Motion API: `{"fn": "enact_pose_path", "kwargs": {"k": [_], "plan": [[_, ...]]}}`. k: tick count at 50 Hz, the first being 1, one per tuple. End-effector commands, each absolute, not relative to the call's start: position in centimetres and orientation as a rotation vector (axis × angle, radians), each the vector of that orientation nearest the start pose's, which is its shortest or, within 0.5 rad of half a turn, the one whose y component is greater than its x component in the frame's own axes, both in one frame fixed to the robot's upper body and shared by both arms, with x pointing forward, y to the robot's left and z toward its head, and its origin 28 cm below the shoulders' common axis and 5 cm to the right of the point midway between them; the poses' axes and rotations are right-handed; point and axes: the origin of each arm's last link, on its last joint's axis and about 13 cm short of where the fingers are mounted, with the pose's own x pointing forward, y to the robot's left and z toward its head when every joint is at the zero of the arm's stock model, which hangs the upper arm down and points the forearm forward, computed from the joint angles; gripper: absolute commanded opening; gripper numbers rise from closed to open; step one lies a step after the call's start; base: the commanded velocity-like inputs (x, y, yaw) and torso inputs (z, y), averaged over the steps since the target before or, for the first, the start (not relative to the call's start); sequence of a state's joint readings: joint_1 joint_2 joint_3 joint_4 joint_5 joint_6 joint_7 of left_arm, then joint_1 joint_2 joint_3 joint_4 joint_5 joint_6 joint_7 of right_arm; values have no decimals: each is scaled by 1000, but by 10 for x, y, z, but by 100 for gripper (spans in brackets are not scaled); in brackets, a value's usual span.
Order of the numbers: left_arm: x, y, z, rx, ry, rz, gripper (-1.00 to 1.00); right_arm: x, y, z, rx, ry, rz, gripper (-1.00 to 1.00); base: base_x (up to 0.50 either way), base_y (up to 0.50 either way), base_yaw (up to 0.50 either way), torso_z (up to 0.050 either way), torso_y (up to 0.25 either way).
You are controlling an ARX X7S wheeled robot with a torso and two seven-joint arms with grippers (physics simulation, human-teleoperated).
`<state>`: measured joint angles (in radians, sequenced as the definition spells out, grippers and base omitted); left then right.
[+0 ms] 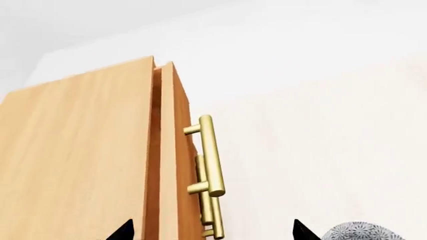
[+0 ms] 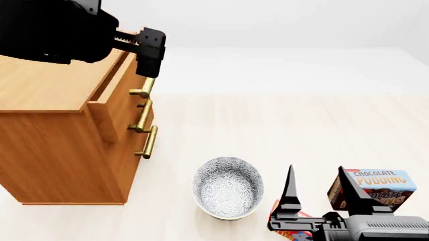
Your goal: Put the butter at the back in the top drawer of the cabinet and close it.
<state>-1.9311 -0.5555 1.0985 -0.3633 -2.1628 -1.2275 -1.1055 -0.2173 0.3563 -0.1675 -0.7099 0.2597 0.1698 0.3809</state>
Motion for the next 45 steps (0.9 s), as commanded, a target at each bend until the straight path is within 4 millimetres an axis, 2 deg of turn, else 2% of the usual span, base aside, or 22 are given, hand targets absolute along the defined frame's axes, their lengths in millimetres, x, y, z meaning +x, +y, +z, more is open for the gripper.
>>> {"fn": "enact_pose_path", "kwargs": {"k": [1, 21, 45], "plan": [[293, 207, 419, 248, 614, -28, 100, 149, -105, 107, 19, -238, -9, 100, 0, 0, 0, 0, 0], [309, 202, 417, 250, 789, -42, 100, 149, -105, 107, 16, -233, -6, 100, 0, 0, 0, 0, 0], [328, 202, 403, 229, 853, -24, 100, 150, -105, 107, 15, -231, -2, 100, 0, 0, 0, 0, 0]]}}
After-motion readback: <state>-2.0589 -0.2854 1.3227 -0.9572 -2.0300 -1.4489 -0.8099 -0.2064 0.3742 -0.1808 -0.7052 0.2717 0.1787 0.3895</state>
